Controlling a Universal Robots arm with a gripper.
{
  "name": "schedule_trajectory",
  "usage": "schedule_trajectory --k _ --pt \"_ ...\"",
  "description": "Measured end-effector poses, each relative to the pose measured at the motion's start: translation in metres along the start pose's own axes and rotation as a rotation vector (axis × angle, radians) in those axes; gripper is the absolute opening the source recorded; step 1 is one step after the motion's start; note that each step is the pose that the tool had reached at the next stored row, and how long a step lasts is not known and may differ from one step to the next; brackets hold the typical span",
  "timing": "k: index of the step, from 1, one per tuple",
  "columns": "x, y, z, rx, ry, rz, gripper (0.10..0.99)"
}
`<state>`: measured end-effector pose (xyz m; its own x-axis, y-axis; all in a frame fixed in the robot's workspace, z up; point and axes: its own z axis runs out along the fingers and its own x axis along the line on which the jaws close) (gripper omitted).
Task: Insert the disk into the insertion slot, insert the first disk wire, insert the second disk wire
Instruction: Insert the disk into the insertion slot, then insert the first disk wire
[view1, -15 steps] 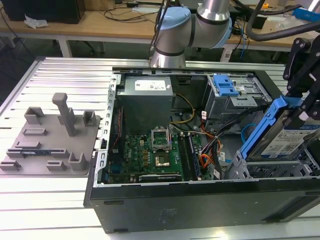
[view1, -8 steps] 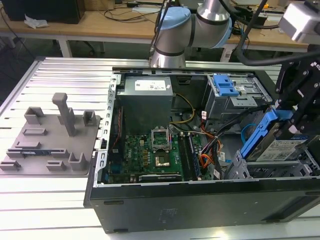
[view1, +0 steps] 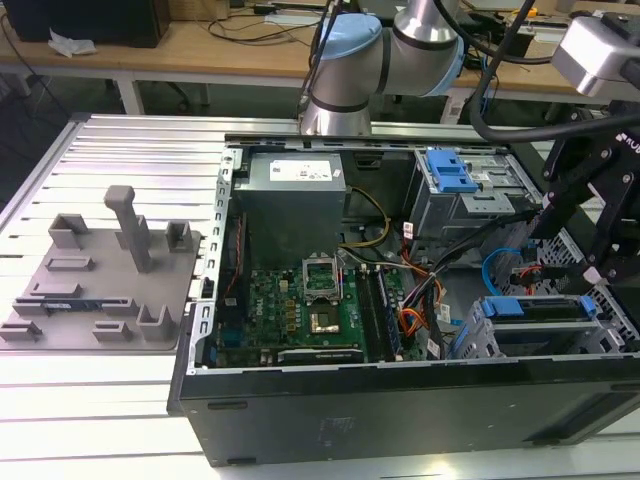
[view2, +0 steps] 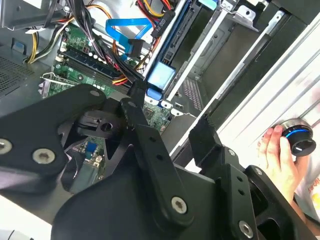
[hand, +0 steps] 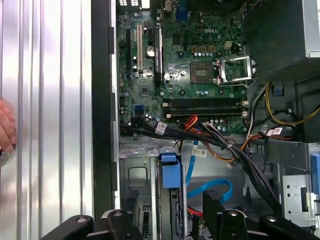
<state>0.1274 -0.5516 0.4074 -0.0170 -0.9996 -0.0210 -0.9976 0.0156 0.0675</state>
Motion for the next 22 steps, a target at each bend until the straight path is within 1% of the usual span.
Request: schedule_trajectory --k 18,19,20,21,22 --pt "-0.0007 0.0005 0.0 0.0 0.0009 0.0 0.62" --pt "-0.0019 0.0065 0.0005 0.003 0.0041 0.0 0.62" --pt "-0.0024 0.0115 0.0012 0.017 0.0049 0.0 0.62" --pt "-0.0023 0.0124 0.0015 0.038 0.0045 0.0 0.62" --pt "-0.0024 0.0125 0.0015 0.053 0.0041 0.002 0.62"
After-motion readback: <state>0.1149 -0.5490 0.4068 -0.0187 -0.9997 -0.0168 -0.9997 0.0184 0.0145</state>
